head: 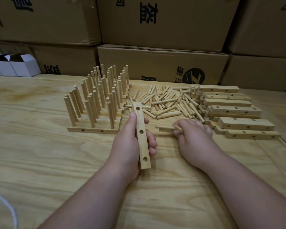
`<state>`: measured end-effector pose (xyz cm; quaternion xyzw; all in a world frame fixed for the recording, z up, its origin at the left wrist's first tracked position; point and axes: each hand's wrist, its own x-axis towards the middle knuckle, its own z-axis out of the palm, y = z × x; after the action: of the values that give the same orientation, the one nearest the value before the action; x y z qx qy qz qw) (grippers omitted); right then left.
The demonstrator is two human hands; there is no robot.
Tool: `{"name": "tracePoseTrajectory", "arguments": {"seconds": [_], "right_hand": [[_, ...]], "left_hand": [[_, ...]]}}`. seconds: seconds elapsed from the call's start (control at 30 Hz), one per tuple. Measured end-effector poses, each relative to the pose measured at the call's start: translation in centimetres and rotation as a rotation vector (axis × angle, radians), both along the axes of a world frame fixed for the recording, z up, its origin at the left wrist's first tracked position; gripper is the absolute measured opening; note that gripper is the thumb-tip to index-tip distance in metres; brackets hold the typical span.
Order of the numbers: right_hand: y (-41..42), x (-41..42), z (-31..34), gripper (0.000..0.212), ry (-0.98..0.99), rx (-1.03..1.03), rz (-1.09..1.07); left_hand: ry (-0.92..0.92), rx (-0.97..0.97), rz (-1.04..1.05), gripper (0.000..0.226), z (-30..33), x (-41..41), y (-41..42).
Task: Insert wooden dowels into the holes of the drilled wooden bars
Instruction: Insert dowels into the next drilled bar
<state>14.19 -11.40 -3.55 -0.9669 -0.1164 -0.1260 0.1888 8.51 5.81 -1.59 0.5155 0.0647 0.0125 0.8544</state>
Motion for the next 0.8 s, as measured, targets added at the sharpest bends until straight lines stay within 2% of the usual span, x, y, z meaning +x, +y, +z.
{"name": "tracePoseTrajectory", "arguments": {"seconds": [0.13, 0.2, 0.3, 0.37, 0.43, 0.6, 0.8], "right_hand": [[-0.3, -0.3, 0.6, 0.018, -0.13, 0.284, -0.066], [-0.4, -0.5, 0.9, 0.016, -0.185, 0.317, -0.112], [-0.5, -0.3, 0.7, 0.015, -0.142, 0.267, -0.151], [-0.5, 0.0, 0.5, 0.014, -0.118, 0.307, -0.142], [-0.5, 0.0, 0.5, 0.025, -0.14, 0.379, -0.135], [-0.4, -0.5, 0.8, 0.026, -0.25, 0.479, 0.019], [0.0, -1.3, 0.9, 0.013, -0.308, 0.545, 0.207]], "left_hand": [[0.004, 0.0, -0.009, 0.043, 0.1, -0.1, 0.0], [-0.008, 0.0, -0.014, 0.045, 0.1, -0.1, 0.0], [-0.036, -0.006, -0.016, 0.054, 0.0, 0.0, 0.0], [-0.044, 0.002, -0.014, 0.054, -0.1, 0.1, 0.1], [-0.048, 0.048, -0.015, 0.048, -0.3, 0.2, 0.1], [-0.056, 0.05, -0.04, 0.032, -0.5, 0.5, 0.0], [-0.037, 0.021, -0.024, 0.037, -0.4, 0.6, -0.1]]}}
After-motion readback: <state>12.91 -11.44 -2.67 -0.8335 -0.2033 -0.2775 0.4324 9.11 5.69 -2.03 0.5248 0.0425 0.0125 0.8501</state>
